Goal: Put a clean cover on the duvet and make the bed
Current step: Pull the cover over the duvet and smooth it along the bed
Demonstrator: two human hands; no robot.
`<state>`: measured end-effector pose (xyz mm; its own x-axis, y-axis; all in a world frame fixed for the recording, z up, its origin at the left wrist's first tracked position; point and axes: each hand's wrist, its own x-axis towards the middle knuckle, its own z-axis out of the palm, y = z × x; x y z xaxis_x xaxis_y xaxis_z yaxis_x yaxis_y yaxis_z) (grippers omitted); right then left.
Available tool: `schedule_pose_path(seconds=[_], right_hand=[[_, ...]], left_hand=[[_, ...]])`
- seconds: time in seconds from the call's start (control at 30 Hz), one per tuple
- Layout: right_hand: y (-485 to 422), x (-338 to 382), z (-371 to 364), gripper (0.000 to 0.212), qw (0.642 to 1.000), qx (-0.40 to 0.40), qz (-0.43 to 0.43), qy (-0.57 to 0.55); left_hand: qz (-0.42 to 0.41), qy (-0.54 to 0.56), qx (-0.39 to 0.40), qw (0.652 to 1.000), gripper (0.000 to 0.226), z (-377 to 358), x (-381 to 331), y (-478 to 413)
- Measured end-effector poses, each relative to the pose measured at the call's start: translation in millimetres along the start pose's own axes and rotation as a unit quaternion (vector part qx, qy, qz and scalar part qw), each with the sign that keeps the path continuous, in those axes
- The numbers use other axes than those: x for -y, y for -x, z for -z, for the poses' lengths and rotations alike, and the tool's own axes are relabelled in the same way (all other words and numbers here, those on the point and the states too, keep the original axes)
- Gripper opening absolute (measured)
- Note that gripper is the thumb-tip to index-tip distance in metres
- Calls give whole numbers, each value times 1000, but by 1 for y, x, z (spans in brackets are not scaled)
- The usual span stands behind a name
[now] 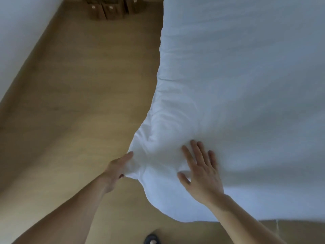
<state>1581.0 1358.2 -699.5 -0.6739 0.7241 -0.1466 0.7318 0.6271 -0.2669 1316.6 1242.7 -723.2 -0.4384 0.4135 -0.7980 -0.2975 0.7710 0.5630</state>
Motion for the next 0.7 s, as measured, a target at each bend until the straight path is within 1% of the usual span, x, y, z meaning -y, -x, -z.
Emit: schedule_pose_path(seconds=[0.03, 0.07, 0.1, 0.13, 0.17, 0.2, 0.27, 0.33, 0.37, 0.4, 0.43, 0.47, 0.5, 0.53, 0.57, 0.6, 0.63, 0.67, 0.7], right_hand=[[2, -1, -1, 74, 1000, -12, 5, 0], [5, -4, -1, 73, 1000, -23, 12, -2], [10, -8, -1, 71, 999, -33, 20, -8], [17, -13, 0, 69, 999, -44, 22, -16], [28, -19, 2, 68, 998, -56, 14, -29], [41, -28, 2, 67, 996, -73, -7, -48], [72, -50, 1, 69, 984, -115, -92, -99], [105, -71, -3, 73, 956, -137, -196, -168], [120, -79, -6, 75, 939, -139, -238, -207], [132, -87, -9, 75, 922, -135, -270, -242], [144, -93, -12, 75, 908, -126, -294, -271], [153, -99, -15, 75, 894, -112, -315, -299], [163, -105, -18, 76, 875, -99, -340, -329], [172, -112, -17, 76, 849, -87, -371, -365], [180, -120, -17, 76, 814, -82, -404, -408], [188, -130, -15, 75, 772, -87, -437, -453], [196, -141, -13, 75, 726, -97, -466, -496], [206, -154, -10, 74, 684, -112, -487, -532], [216, -168, -10, 73, 648, -128, -502, -558]], left_hand=[[-22, -10, -14, 1000, 30, -8, 4, 1], [-44, -21, -62, 997, 28, -12, 11, -2], [-54, -39, -129, 989, 29, -10, 22, -7], [-46, -63, -196, 977, 30, -3, 32, -9], [-34, -84, -235, 968, 31, 4, 38, -11], [-21, -108, -249, 962, 32, 9, 39, -12], [4, -182, -284, 942, 34, 1, 25, -16], [5, -210, -348, 914, 43, -30, -8, -10], [-29, -205, -359, 910, 50, -55, -27, 0], [-105, -209, -364, 901, 56, -82, -45, 17], [-209, -222, -357, 883, 58, -112, -62, 34], [-315, -239, -331, 857, 60, -143, -76, 54], [-414, -273, -278, 823, 60, -178, -87, 71], [-487, -327, -212, 782, 61, -214, -94, 85], [-529, -391, -143, 740, 64, -250, -99, 95], [-545, -455, -82, 699, 68, -284, -101, 102], [-543, -515, -35, 662, 72, -317, -102, 107], [-533, -569, -5, 626, 77, -346, -101, 112], [-527, -607, 10, 594, 80, -372, -99, 116]])
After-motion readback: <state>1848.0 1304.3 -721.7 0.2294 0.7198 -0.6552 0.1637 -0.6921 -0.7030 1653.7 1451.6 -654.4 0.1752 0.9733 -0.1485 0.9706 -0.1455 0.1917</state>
